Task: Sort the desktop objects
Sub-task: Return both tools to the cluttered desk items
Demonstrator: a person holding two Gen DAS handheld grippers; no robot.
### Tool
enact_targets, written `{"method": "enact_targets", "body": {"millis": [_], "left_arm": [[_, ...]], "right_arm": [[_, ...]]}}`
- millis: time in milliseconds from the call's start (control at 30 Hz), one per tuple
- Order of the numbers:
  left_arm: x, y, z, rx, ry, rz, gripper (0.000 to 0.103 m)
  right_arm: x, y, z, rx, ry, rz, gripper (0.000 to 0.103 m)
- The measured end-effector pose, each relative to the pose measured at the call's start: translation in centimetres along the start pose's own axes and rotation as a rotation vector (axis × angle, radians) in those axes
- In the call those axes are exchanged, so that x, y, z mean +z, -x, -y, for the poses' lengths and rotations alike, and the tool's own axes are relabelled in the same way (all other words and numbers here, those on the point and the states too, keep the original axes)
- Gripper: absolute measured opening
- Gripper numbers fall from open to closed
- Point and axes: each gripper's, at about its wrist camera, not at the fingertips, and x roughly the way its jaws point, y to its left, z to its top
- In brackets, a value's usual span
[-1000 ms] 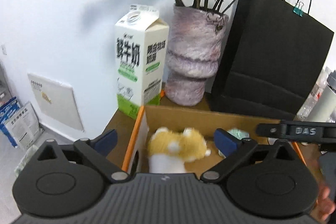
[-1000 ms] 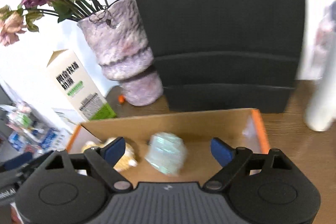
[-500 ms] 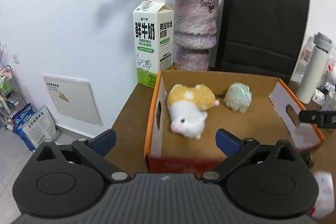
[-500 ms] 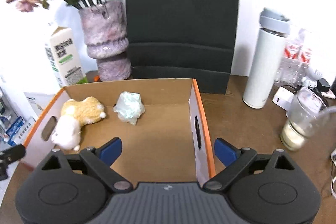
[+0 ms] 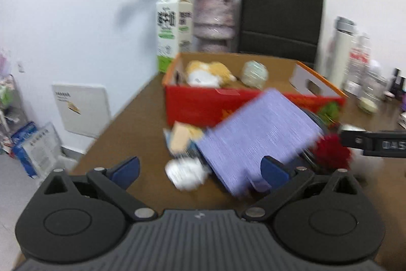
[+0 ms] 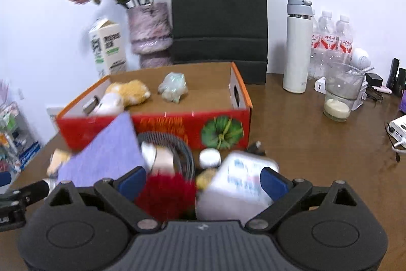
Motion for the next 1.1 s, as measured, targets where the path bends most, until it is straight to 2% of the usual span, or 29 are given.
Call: {"method": "enact_targets", "body": {"millis": [67, 233, 333, 400, 533, 667, 833, 933, 1100], "left_arm": [[-1.1, 0.8, 0.3, -0.018, -0.016, -0.016, 0.103], [-2.6, 1.7, 0.3, -0.004, -0.058, -0.024, 0.103], [-3.2, 2.3, -0.3, -0.007, -0.038, -0.042, 0.103], [-3.7, 2.8, -0.2, -0.011, -0.038, -0.035, 0.103], [-5.1, 4.1, 1.0, 0.048, -0.096, -0.017, 0.103], [-5.7, 4.5, 1.6, 0.015, -0.14, -0.04, 0.103], [-5.3, 4.3, 1.5, -0.052, -0.125, -0.063, 0.103], [-4.8, 4.0, 1.3, -0.101, -0.089, -0.074, 0.103], [-2.7, 2.7, 0.8, -0.066, -0.092, -0.033, 0.103]], "right_arm": [[-1.2, 0.8, 0.2, 0.006, 0.011, -0.013, 0.097], [-4.0, 2.2, 0.2, 0.056, -0.024, -0.053, 0.097], [-5.3, 3.2, -0.6, 0.051, 0.014, -0.047, 0.097], [-5.7, 3.6, -0.9, 0.048, 0.025, -0.048, 0.097], [-6.4, 4.7, -1.2, 0.036, 0.033, -0.049, 0.097], [-6.7, 5.7, -1.2, 0.039, 0.044, -0.072, 0.097], [-6.9, 6.2, -1.5, 0.056, 0.059, -0.127, 0.097], [-6.3, 6.6, -1.1, 0.062, 0.05, -0.105, 0.097], [-4.7, 6.3, 0.6, 0.011, -0.008, -0.048, 0.097]]}}
